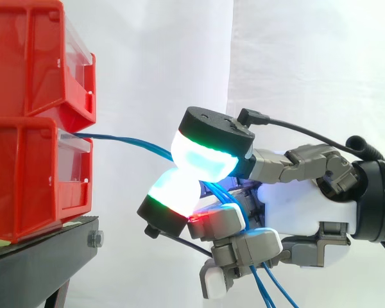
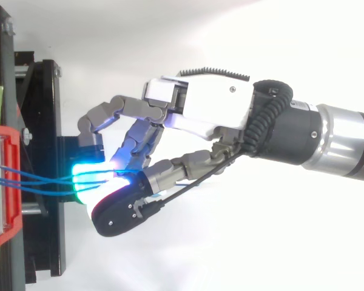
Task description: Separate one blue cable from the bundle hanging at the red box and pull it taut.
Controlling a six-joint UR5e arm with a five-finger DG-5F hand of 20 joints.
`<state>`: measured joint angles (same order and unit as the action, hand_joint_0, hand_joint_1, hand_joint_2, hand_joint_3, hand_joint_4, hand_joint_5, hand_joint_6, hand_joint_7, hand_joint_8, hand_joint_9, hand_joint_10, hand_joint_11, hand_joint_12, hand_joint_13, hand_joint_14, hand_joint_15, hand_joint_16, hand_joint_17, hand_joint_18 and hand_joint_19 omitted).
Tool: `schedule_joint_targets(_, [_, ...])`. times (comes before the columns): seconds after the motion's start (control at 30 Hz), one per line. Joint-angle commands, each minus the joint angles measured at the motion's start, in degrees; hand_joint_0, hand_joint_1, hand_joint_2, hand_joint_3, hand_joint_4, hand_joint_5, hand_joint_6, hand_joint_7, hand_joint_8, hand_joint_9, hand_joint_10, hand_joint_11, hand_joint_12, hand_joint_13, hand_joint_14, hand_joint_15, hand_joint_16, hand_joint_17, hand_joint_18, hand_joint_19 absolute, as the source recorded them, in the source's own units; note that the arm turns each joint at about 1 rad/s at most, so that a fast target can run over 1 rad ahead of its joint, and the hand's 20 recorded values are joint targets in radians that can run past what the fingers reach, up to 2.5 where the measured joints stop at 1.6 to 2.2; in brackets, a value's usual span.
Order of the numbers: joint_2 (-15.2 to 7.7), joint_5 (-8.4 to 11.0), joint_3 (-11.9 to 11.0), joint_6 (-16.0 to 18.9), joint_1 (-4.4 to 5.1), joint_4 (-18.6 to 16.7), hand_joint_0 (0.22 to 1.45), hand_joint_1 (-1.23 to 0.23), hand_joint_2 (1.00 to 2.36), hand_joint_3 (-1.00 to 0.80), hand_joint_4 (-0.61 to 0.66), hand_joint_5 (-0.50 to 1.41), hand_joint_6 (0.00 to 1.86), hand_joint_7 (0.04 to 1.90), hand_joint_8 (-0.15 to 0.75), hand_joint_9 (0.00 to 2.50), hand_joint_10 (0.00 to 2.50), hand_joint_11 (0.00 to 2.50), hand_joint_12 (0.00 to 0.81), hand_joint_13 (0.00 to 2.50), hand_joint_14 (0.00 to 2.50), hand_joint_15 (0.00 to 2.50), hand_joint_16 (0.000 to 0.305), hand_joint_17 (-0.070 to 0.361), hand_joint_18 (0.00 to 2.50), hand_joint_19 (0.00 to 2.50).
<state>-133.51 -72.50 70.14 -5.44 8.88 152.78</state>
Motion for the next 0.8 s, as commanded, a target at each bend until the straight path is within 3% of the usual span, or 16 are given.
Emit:
schedule_joint_targets(0.0, [0.0,-0.01,0.0,-0.01,0.0,0.06,0.59,-0.6,1.0,-0.5,0.24,-0.24,0.86,1.16,0.348,1.0,0.02,1.38,0.396,1.29,0.01,1.52,0.048,0.109,0.94,0.66])
schedule_joint_targets(0.23, [0.0,-0.01,0.0,-0.01,0.0,-0.12,0.53,-0.61,1.0,-0.5,0.24,-0.23,0.85,1.12,0.363,1.01,0.02,1.36,0.416,1.3,0.01,1.5,0.051,0.115,0.97,0.66])
schedule_joint_targets(0.3, [0.0,-0.01,0.0,-0.01,0.0,-0.12,0.6,-0.5,1.0,-0.5,0.19,-0.22,0.83,1.14,0.346,1.02,0.02,1.34,0.39,1.3,0.02,1.5,0.048,0.108,0.96,0.68])
schedule_joint_targets(0.4, [0.0,-0.01,0.0,-0.01,0.0,-0.12,0.66,-0.45,1.0,-0.5,0.13,-0.21,0.81,1.15,0.336,1.05,0.02,1.32,0.371,1.33,0.02,1.52,0.046,0.105,0.97,0.7])
schedule_joint_targets(0.6, [0.0,-0.01,0.0,-0.01,0.0,0.06,0.7,-0.49,1.0,-0.5,0.17,-0.2,0.77,1.12,0.337,1.03,0.02,1.33,0.376,1.34,0.02,1.52,0.048,0.108,0.98,0.71])
schedule_joint_targets(0.77, [0.0,-0.01,0.0,-0.01,0.0,0.06,0.69,-0.59,1.01,-0.36,0.19,-0.2,0.77,1.15,0.339,1.0,0.02,1.33,0.376,1.31,0.02,1.53,0.048,0.109,0.98,0.72])
